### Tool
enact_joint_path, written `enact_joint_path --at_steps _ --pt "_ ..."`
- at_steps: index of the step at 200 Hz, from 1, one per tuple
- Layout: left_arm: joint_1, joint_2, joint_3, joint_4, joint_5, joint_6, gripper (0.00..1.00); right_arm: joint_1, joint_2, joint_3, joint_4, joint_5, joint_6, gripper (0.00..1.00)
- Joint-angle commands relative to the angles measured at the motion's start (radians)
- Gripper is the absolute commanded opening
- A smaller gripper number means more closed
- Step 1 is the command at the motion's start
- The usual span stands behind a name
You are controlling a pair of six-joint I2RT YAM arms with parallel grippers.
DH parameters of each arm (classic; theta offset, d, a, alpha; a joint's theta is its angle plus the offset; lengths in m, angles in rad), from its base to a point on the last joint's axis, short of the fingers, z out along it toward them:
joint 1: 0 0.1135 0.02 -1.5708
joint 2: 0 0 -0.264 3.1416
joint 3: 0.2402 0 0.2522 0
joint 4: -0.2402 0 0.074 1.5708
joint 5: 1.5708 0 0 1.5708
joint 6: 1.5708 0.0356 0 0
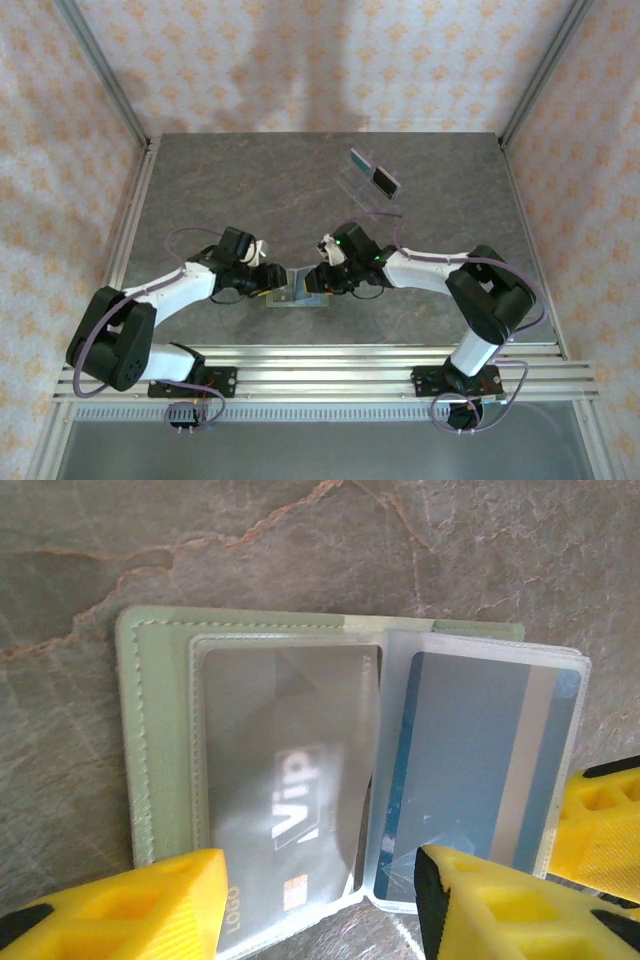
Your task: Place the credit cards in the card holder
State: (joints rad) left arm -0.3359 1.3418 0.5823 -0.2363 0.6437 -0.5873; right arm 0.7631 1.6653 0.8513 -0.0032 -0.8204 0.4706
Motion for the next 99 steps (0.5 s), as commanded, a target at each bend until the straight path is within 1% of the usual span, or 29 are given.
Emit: enact_joint_path --at_steps 1,12,36,74,99 --pt "0.014 -0.036 -0.025 0.041 0.017 -0.027 0.56 0.007 -0.027 0.026 0.050 -0.033 -0.016 0.38" --pt "0.018 -0.045 -0.031 0.048 0.012 -0.035 0.58 0.008 -0.025 0.030 0.062 -0.037 -0.014 0.39" --pt "0.033 -0.048 -0.039 0.047 0.005 -0.043 0.58 0.013 -0.006 0.050 0.064 -0.043 -0.015 0.39" --pt "0.051 -0.058 -0.057 0.097 0.042 -0.073 0.58 0.027 0.042 0.083 0.090 -0.049 -0.001 0.39" --pt "0.060 -0.075 -0.065 0.134 0.051 -0.094 0.63 0.042 0.067 0.109 0.102 -0.048 0.005 0.39"
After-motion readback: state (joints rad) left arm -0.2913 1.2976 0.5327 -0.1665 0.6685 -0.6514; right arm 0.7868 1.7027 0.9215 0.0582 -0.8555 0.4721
